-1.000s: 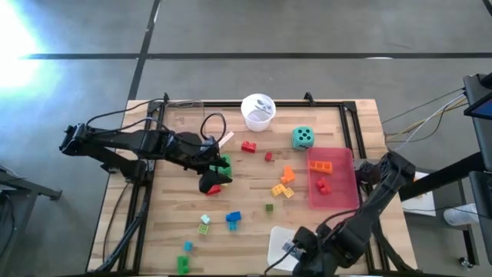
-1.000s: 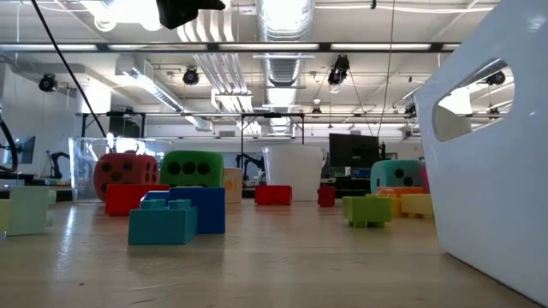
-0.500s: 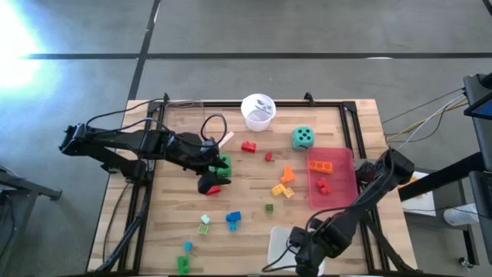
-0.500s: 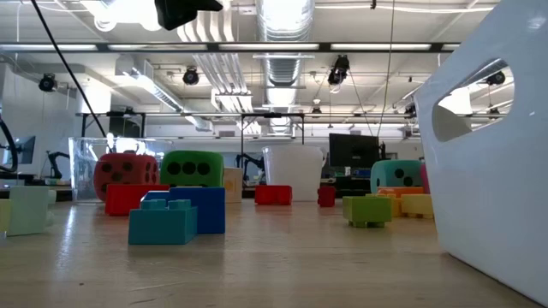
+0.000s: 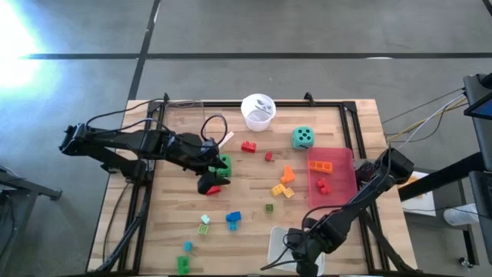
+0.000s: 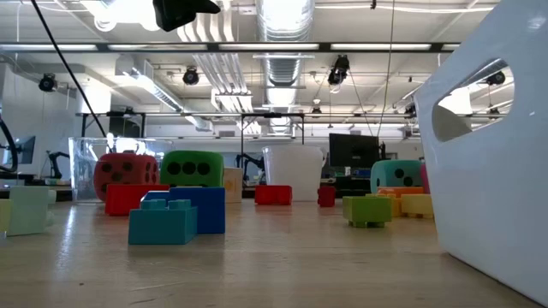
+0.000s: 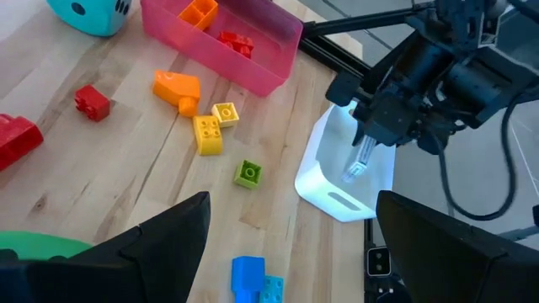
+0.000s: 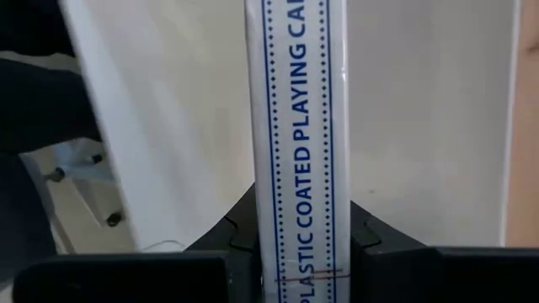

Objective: Pick & Place Toys
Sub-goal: Put the blue deck of cards into the white bin, then put the yellow game piece into the pink bin

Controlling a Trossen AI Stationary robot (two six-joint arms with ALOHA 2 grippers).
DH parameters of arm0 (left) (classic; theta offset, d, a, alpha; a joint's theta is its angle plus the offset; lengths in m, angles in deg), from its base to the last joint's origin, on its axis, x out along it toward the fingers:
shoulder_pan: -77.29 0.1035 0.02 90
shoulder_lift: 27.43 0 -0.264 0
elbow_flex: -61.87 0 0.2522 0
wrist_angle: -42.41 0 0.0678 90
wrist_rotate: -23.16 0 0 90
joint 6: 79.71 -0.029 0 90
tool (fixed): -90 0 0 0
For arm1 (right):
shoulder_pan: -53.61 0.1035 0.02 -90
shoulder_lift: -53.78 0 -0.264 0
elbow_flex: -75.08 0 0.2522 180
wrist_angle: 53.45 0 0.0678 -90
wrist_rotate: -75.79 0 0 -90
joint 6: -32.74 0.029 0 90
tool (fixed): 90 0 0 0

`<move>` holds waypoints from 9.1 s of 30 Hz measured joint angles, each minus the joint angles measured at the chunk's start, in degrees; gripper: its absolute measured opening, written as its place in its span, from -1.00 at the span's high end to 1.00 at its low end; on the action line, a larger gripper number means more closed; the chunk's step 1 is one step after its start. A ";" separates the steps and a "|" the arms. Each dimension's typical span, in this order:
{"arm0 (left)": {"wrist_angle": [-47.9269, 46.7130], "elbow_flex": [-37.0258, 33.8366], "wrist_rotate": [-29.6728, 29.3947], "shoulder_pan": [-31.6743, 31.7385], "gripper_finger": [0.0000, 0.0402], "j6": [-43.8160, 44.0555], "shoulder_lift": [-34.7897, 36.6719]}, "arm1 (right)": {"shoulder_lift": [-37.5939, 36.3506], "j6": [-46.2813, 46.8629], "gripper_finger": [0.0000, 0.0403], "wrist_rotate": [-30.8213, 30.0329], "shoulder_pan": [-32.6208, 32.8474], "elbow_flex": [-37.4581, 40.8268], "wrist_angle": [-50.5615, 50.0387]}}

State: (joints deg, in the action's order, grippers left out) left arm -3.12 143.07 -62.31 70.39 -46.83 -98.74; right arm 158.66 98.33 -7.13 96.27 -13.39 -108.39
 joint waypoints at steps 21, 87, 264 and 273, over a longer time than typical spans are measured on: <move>0.22 0.00 -0.21 0.02 -0.69 0.29 -0.02 | 0.15 -2.64 0.70 0.95 -0.48 3.02 5.84; 0.20 -0.01 -0.43 0.01 -0.69 0.07 -0.04 | 2.82 -3.07 -0.25 4.96 -1.32 5.83 11.47; -17.81 -0.28 -8.62 1.01 -0.69 0.11 7.74 | -36.35 17.53 0.41 3.45 -31.80 27.27 -22.07; -17.84 -0.28 -8.62 1.01 -0.69 0.31 7.74 | -33.05 29.24 0.41 6.31 -25.17 28.41 -20.51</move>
State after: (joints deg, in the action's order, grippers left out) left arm -20.96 142.78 -70.94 71.40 -46.52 -91.00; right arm 125.61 127.57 -0.82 71.10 15.02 -128.90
